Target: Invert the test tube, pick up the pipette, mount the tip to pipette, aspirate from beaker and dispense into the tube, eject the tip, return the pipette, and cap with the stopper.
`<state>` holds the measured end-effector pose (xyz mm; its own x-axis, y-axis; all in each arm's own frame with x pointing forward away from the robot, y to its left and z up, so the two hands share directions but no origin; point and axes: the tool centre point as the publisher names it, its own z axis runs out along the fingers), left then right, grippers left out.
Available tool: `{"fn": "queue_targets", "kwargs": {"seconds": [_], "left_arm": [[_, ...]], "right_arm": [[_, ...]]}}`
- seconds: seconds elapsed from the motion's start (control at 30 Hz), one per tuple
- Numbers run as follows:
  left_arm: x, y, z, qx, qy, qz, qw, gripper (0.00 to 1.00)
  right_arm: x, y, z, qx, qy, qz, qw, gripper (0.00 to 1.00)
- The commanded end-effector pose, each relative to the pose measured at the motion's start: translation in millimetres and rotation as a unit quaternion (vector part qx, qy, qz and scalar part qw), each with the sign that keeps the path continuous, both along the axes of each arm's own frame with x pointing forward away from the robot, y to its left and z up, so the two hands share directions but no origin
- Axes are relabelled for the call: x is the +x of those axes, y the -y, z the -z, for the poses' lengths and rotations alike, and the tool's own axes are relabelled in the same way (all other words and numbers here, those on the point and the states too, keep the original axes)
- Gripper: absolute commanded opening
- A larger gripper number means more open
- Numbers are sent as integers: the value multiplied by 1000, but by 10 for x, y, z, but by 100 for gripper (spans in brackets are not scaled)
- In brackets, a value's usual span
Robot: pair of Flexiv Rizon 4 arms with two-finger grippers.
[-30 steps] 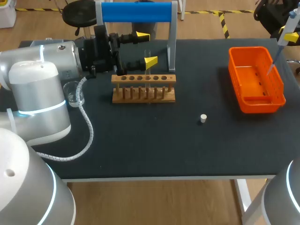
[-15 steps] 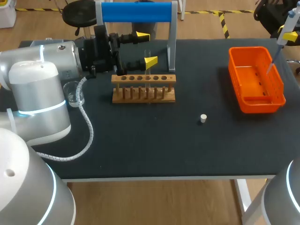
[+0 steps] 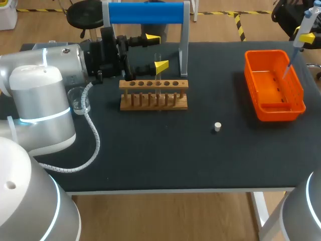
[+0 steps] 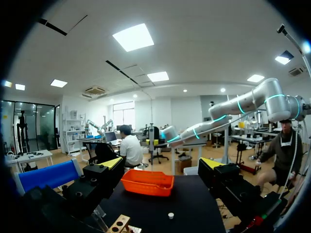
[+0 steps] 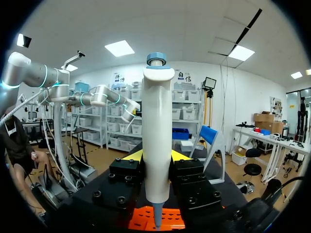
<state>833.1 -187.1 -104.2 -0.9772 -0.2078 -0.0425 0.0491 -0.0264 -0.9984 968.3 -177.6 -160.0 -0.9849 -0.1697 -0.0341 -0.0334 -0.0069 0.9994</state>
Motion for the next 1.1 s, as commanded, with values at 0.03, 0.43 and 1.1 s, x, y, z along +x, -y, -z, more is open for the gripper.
{"fn": "queue_targets", "kwargs": {"seconds": [0.03, 0.43, 1.1], "left_arm": [[-9, -1, 2, -1, 1, -1, 1000, 100], [-9, -1, 2, -1, 1, -1, 1000, 100], [145, 251, -83, -9, 8, -18, 1000, 100]], "right_arm": [[-34, -35, -11, -6, 1, 6, 1000, 0], [-52, -30, -4, -6, -1, 13, 1000, 0], [-52, -30, -4, -6, -1, 13, 1000, 0]]}}
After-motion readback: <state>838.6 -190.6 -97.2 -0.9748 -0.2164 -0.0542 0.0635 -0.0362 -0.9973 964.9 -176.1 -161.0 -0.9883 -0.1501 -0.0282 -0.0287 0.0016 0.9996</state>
